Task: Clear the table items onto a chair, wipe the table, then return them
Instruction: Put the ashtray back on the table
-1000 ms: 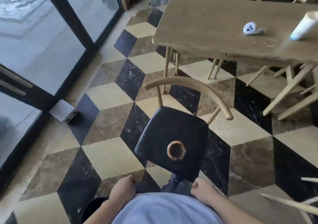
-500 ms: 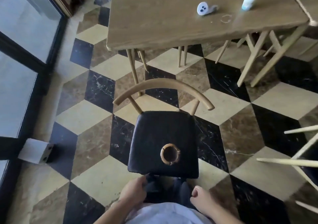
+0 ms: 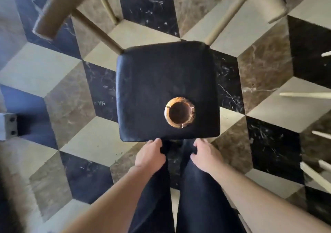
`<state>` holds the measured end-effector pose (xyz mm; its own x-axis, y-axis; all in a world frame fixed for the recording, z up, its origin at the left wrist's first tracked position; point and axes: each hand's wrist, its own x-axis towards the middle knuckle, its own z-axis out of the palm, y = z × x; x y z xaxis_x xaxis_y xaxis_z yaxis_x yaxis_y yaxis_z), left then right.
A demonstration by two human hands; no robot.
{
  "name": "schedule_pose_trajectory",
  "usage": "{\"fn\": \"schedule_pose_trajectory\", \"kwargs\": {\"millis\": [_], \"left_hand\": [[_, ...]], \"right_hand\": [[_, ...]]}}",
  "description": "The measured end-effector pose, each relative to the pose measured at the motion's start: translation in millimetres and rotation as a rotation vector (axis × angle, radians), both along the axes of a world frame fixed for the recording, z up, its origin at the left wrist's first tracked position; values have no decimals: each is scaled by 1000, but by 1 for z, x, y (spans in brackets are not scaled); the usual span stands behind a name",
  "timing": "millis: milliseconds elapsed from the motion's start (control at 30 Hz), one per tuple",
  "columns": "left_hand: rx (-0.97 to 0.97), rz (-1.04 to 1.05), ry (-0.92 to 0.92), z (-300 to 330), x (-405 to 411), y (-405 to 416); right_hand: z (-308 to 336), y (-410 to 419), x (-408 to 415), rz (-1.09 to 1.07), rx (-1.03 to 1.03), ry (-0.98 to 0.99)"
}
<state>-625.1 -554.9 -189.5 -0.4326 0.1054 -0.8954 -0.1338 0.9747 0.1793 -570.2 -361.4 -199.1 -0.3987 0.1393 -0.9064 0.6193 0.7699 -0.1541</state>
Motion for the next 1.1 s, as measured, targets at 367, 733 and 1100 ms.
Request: {"fn": "schedule_pose_trajectory", "kwargs": {"millis": [367, 733, 1100], "left_hand": [[227, -19, 332, -93, -58, 32], [111, 61, 242, -97, -59, 25], [-40, -116, 59, -65, -31, -28]], "right_hand": [[-76, 22, -69, 104, 28, 385], [-77, 12, -79, -135, -87, 391], [-72, 5, -71, -398, 139, 278]]}}
